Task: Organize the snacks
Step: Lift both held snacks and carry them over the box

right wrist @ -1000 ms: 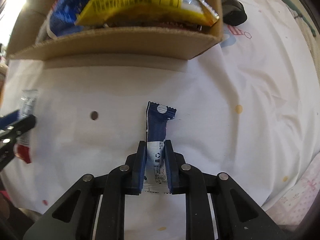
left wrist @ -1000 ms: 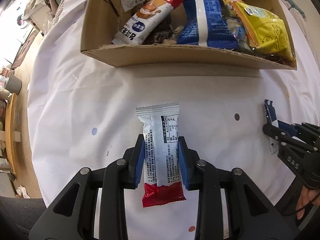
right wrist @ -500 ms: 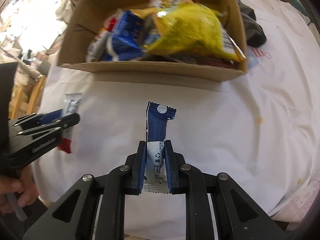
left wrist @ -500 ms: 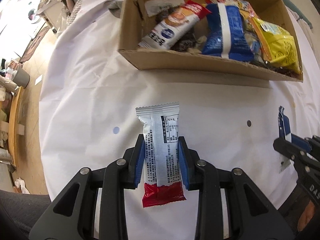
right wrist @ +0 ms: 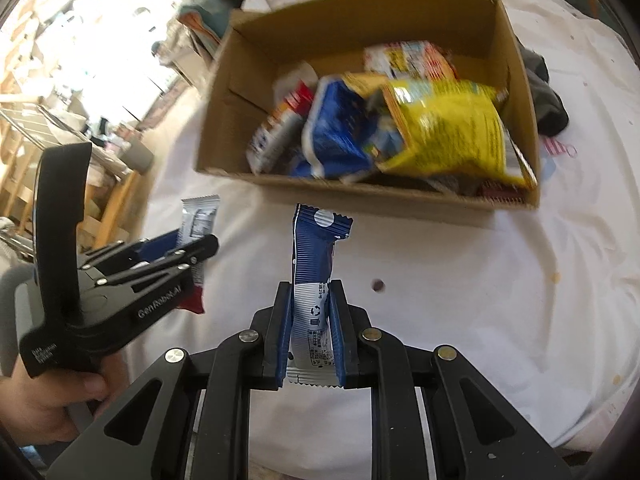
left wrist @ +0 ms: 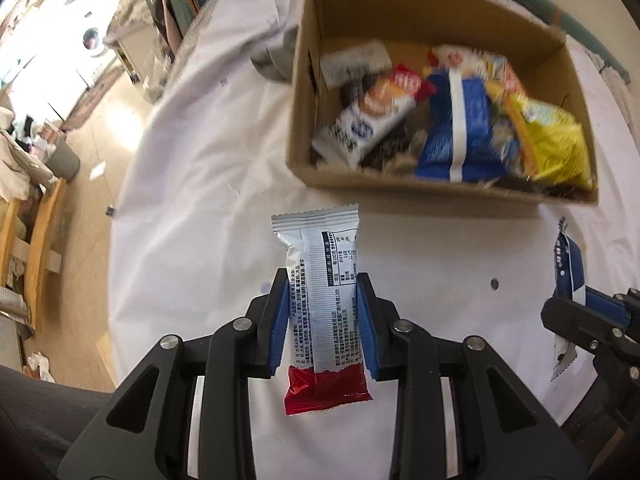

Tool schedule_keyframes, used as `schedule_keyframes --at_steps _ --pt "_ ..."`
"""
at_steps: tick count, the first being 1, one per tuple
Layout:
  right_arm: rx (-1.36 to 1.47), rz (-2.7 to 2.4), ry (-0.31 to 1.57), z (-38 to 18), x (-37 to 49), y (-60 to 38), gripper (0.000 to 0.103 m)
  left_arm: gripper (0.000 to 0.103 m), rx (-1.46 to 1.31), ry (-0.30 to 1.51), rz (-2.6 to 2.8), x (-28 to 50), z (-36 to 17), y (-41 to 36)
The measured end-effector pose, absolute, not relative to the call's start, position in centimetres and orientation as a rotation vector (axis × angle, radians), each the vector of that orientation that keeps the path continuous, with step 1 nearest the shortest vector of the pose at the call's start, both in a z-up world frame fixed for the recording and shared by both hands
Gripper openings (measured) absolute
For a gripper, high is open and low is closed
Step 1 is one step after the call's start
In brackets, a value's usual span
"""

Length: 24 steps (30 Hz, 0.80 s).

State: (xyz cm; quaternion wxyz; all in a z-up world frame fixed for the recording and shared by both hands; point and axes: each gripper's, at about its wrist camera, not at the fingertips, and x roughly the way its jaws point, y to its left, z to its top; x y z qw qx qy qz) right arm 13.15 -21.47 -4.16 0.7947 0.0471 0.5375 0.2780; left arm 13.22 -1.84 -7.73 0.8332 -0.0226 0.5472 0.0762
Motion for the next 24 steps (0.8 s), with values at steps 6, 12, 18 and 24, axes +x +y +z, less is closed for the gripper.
schedule_keyframes --at_steps 6,12,18,24 --pt "0.178 0.651 1.032 -1.3 12.6 -22.1 0.019 0.027 -0.045 1.083 0.185 13.1 -4.4 -0.9" --pt "0.281 0.652 0.903 0.6 13.7 -22.9 0.019 0.027 -0.046 1.010 0.202 14.7 -1.2 0.6" --pt "0.429 0.565 0.788 2.5 16.8 -25.6 0.019 0.027 -0.042 0.943 0.190 16.4 1.6 0.8" --pt "0.559 0.496 0.821 1.0 19.1 -27.8 0.019 0.027 -0.034 0.912 0.157 18.1 2.0 0.3"
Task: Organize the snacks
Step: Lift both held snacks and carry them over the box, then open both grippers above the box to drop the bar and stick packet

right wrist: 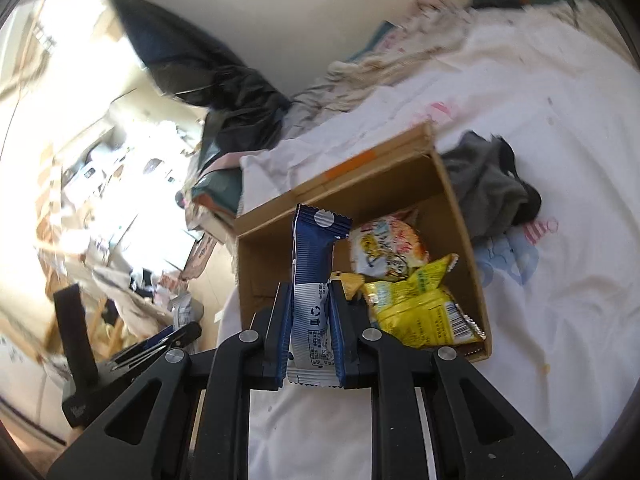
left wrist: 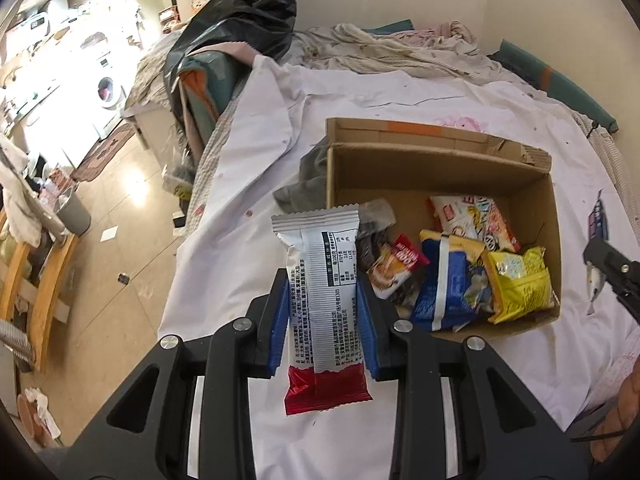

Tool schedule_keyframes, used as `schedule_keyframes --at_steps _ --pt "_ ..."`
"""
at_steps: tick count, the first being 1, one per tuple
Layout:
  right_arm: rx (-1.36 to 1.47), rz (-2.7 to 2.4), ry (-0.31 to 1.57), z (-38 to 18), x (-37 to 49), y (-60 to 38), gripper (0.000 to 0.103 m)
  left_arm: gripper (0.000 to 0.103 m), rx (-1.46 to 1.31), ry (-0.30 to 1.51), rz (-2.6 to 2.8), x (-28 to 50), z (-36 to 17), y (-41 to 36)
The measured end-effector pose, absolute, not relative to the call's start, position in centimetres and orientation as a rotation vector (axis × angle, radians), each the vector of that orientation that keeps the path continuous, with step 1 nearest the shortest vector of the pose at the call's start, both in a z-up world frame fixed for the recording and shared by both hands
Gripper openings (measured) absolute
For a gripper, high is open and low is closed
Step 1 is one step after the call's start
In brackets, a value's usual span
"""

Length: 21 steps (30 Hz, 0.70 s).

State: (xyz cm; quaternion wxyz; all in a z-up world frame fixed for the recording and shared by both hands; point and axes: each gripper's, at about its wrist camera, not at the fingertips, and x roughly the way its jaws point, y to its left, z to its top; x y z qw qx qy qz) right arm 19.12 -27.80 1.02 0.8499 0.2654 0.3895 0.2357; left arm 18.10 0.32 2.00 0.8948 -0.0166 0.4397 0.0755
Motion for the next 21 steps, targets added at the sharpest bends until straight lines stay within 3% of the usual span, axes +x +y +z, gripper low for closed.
schedule_keyframes --at_steps 21 --pt "0.321 0.472 0.970 -3.5 24.0 -21.7 0.019 0.028 -0.112 0.941 -0.047 23.5 -1.8 -1.4"
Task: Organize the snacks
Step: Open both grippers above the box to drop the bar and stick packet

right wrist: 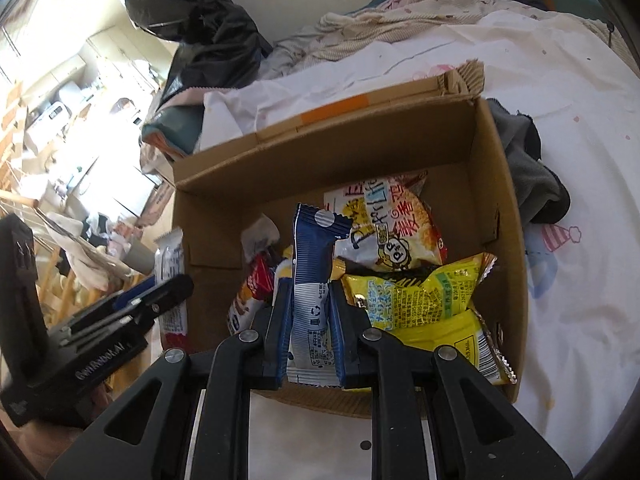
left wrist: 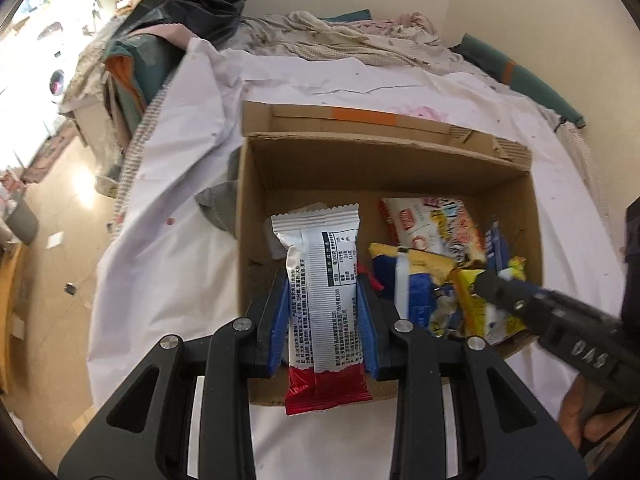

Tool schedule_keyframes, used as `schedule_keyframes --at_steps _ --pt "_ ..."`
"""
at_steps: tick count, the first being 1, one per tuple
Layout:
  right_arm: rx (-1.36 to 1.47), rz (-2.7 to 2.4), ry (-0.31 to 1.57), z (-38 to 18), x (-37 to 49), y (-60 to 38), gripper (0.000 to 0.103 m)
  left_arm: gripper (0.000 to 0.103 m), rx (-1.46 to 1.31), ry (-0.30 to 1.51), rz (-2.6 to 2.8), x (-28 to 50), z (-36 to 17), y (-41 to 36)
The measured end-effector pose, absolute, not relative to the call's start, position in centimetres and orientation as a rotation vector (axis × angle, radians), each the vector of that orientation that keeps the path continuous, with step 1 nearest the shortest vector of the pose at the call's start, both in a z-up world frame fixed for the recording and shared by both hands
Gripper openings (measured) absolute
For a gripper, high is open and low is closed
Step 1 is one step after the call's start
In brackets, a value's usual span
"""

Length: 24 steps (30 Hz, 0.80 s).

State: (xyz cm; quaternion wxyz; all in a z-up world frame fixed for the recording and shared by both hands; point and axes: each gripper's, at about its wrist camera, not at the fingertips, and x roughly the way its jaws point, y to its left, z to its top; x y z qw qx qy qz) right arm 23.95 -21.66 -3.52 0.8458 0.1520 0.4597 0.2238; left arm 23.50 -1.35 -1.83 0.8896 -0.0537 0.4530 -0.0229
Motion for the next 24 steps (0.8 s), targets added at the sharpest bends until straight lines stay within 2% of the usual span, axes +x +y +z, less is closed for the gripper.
schedule_keyframes --at_steps 8,9,11,13,14,15,16,17,18,19,24 --pt "0.281 0.467 0.971 -3.8 23.9 -21.2 0.022 0.028 -0.137 0.931 -0.055 23.8 -1.5 -1.4" --pt "0.285 0.469 0.969 -3.8 23.9 -21.2 0.022 0.031 -0.141 0.932 -0.064 23.8 -1.5 -1.4" --pt "0.303 0.481 0.964 -3.7 24.0 -21.4 0.022 0.046 -0.137 0.931 -0.066 23.6 -1.4 -1.5" --pt "0.303 0.467 0.952 -3.5 23.9 -21.7 0.024 0.077 -0.143 0.910 -0.057 23.2 -1.0 -1.4" --pt "0.308 0.464 0.941 -3.3 23.8 -22.0 0.026 0.080 -0.149 0.890 -0.055 22.9 -0.7 -1.4" --pt "0.321 0.463 0.934 -3.1 23.8 -22.3 0.035 0.086 -0.149 0.869 -0.050 22.6 -0.4 -1.3" --pt "0.337 0.463 0.926 -3.0 23.8 -22.6 0.056 0.087 -0.144 0.861 -0.043 22.5 -0.3 -1.3" --pt "0.366 0.456 0.904 -2.6 23.5 -23.2 0.068 0.088 -0.139 0.855 -0.036 22.3 -0.1 -1.3" --pt "0.379 0.447 0.886 -2.3 23.3 -23.4 0.085 0.088 -0.137 0.847 -0.030 22.2 0.1 -1.3" --pt "0.386 0.437 0.866 -1.9 23.2 -23.7 0.090 0.088 -0.137 0.833 -0.032 21.9 0.3 -1.2" --pt "0.400 0.409 0.844 -0.8 22.3 -24.7 0.090 0.088 -0.102 0.742 -0.007 20.3 2.1 -0.7"
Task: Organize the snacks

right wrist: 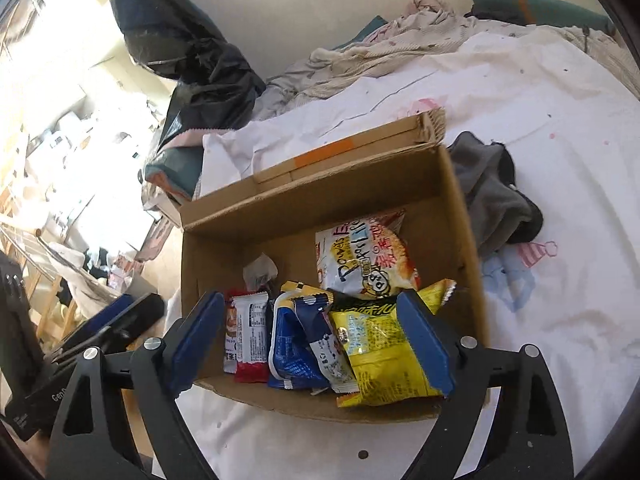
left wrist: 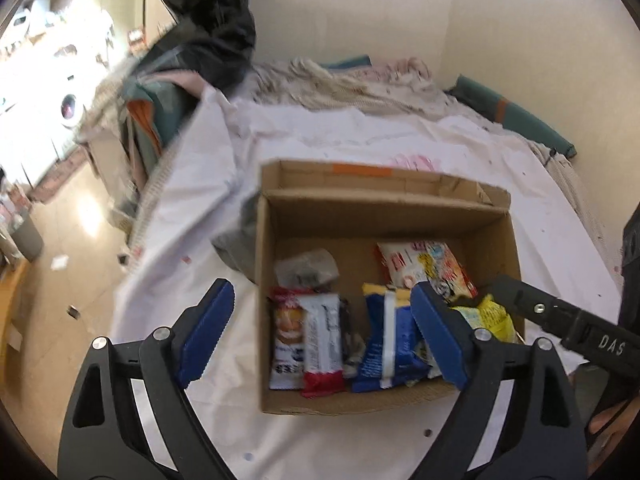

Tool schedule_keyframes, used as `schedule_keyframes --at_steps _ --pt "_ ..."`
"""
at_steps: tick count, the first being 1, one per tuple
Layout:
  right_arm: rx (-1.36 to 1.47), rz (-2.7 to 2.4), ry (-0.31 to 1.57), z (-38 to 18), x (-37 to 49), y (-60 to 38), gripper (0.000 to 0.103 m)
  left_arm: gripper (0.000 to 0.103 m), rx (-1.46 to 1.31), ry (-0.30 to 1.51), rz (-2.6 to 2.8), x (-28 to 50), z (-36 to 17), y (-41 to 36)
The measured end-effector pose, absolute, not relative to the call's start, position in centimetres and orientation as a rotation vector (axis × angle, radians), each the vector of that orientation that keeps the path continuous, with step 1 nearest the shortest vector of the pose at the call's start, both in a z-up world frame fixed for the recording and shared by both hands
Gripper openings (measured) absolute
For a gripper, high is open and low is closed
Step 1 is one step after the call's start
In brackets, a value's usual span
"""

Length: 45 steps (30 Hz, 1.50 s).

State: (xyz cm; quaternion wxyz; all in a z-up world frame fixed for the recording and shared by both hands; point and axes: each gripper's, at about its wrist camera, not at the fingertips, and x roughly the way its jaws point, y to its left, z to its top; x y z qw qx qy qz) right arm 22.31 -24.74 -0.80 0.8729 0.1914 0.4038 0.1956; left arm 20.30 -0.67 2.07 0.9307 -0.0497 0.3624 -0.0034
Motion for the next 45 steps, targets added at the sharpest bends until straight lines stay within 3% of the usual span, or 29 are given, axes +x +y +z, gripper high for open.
schedule_keyframes --at_steps 3,9,17,21,45 --pt "0.400 0.398 0.830 -0.1 21.3 -25.3 0.091 0.088 -0.117 0.711 0.004 19.2 3.0 0.0" --pt "0.359 0.385 0.801 1.4 18.4 -26.0 0.103 0.088 -0.099 0.661 0.086 16.3 3.9 0.5" --pt "0.283 0.346 0.764 2.1 14.1 -26.8 0.103 0.090 -0.070 0.703 0.062 12.8 3.4 0.0" --pt "0.247 0.318 0.743 2.2 12.2 -26.8 0.103 0.103 -0.081 0.734 0.042 11.2 3.0 -0.2" --pt "0.102 0.239 0.714 0.7 9.7 -24.0 0.103 0.103 -0.114 0.759 0.065 8.5 1.6 -0.1"
